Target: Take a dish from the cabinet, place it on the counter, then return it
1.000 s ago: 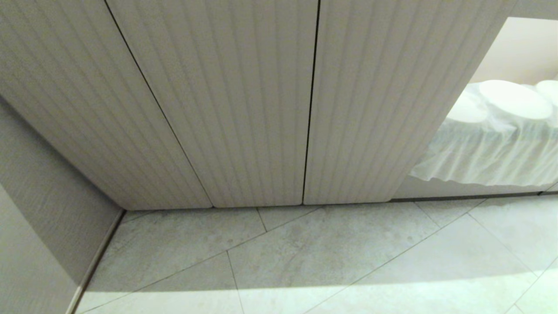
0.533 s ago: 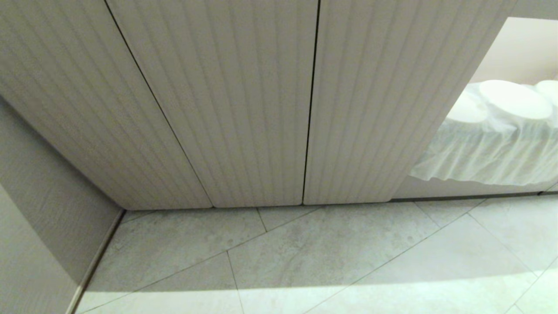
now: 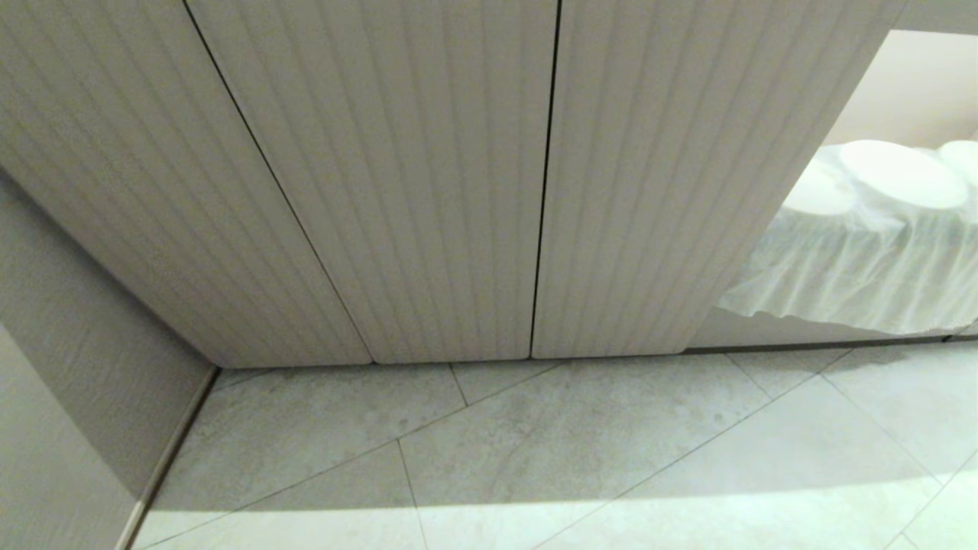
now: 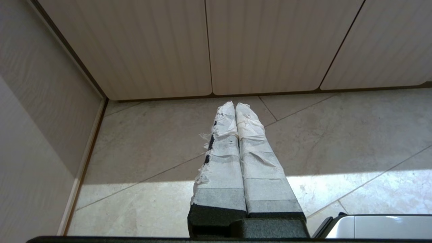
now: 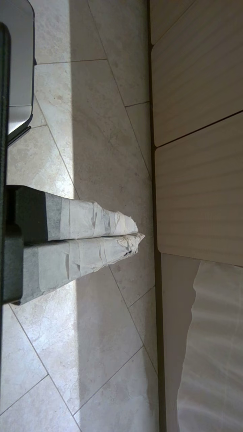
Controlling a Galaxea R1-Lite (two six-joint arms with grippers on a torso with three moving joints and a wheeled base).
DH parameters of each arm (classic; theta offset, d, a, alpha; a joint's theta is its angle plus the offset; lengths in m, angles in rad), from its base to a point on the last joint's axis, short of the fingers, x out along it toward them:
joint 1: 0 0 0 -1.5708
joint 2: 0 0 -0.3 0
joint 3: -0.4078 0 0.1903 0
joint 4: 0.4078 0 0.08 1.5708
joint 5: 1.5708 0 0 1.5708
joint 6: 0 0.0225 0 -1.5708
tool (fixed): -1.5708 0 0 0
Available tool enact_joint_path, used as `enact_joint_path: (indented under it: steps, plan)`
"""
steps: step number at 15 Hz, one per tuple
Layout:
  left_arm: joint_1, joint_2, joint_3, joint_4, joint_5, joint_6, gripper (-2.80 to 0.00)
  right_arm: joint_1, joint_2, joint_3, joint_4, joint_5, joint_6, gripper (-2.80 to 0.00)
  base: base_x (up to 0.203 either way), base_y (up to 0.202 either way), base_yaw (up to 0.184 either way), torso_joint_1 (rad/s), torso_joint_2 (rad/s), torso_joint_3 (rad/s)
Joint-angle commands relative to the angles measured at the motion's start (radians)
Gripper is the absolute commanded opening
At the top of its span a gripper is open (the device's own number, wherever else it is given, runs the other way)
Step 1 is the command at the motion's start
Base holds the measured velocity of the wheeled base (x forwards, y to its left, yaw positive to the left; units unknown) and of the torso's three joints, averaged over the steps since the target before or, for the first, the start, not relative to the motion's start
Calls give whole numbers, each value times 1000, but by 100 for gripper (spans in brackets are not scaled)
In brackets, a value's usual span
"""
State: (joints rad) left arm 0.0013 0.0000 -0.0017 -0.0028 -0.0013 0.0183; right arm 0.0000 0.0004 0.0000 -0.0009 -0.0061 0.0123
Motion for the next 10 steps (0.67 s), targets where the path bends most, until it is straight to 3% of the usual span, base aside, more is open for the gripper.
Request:
enact_joint_path:
  steps: [1,10]
  plan:
    - [0,0,0,0,0,0,-280,0,0,0,-1,0,0,-280,0,0,0,0,0,0]
    - [0,0,0,0,0,0,-280,1,0,0,0,0,0,-280,0,0,0,0,0,0]
